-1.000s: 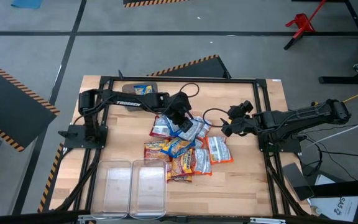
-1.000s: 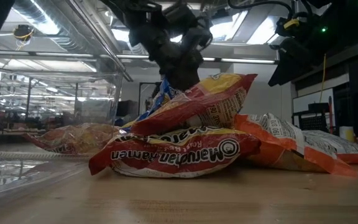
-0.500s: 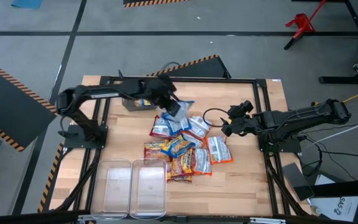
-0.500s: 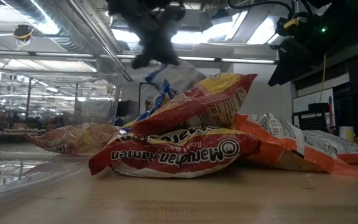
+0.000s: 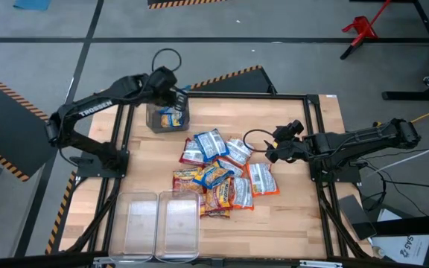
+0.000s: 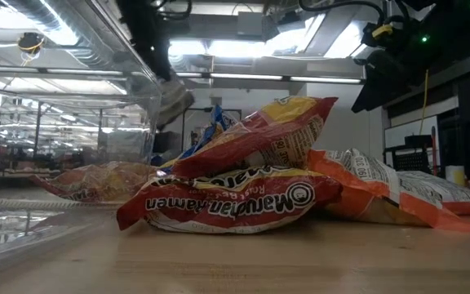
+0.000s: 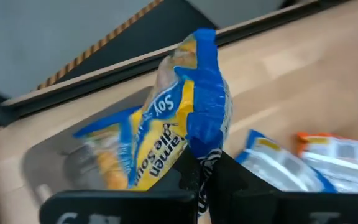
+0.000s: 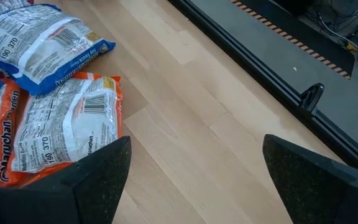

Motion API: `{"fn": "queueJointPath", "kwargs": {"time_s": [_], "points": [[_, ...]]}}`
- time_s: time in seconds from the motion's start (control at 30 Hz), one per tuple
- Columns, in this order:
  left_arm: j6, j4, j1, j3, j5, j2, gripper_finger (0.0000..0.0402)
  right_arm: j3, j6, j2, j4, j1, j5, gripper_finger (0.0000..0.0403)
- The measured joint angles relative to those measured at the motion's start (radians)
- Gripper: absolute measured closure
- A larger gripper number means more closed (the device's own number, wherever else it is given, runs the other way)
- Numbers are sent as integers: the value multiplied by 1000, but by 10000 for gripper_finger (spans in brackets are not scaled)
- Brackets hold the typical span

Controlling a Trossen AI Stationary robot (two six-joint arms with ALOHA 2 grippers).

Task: Sort Maruchan noodles
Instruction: Put the blue noodle pack into the black bin

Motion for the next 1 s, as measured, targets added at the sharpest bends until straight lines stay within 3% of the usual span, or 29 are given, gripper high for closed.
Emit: {"fn": "queueJointPath", "kwargs": {"time_s": [0.47,0.67,1.0], "points": [[50,-190,289,-1,31,7,401,0,-2,0,0,0,0,52],[49,-185,313,-18,55,7,401,0,-15,0,0,0,0,52],[5,-119,329,-180,109,7,401,0,-29,0,-1,0,0,52]]}}
